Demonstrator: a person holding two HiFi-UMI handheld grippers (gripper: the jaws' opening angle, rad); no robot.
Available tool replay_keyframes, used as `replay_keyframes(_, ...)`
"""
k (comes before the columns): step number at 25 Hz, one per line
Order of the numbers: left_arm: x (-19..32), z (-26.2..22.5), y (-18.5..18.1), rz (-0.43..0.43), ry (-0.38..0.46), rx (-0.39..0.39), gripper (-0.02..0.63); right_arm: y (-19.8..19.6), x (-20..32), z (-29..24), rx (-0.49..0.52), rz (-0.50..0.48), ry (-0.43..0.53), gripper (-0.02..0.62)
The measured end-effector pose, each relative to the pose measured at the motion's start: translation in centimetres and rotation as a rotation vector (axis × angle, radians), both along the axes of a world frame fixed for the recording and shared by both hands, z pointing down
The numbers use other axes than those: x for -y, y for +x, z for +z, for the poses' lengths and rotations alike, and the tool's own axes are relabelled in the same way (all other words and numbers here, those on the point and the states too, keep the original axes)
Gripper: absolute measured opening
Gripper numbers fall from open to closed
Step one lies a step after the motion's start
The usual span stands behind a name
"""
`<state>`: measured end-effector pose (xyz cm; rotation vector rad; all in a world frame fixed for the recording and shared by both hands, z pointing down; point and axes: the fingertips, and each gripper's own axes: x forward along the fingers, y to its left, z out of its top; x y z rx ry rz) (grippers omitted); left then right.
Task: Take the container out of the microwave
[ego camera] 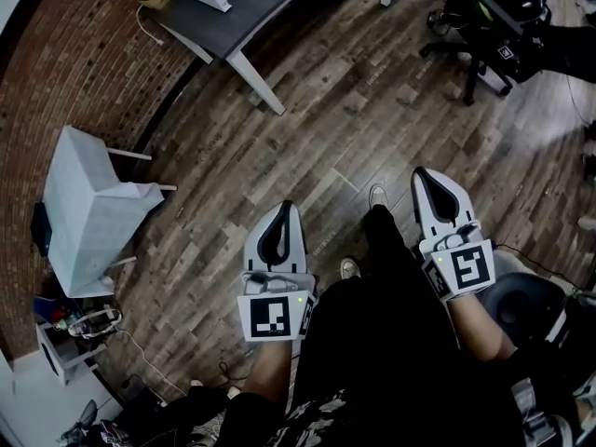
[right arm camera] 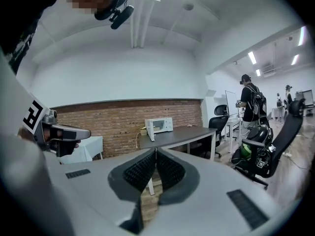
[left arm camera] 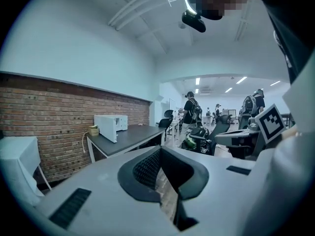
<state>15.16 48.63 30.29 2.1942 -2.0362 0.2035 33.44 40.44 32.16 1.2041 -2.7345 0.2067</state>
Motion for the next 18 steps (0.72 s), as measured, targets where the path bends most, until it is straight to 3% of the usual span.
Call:
replay_keyframes(10,13.4,-1.9,0.6,-0.06,0.0,-0.02,0.008,-0.5,13.1,-0.8,0.009,-0.067,-0.012,0.064)
replay_keyframes(18,18.0,-2.0,1.1,-0.092,-0.01,0.013,0.008,0.2,18.3,0.0,0.02,-0.107,-0.029,0.064)
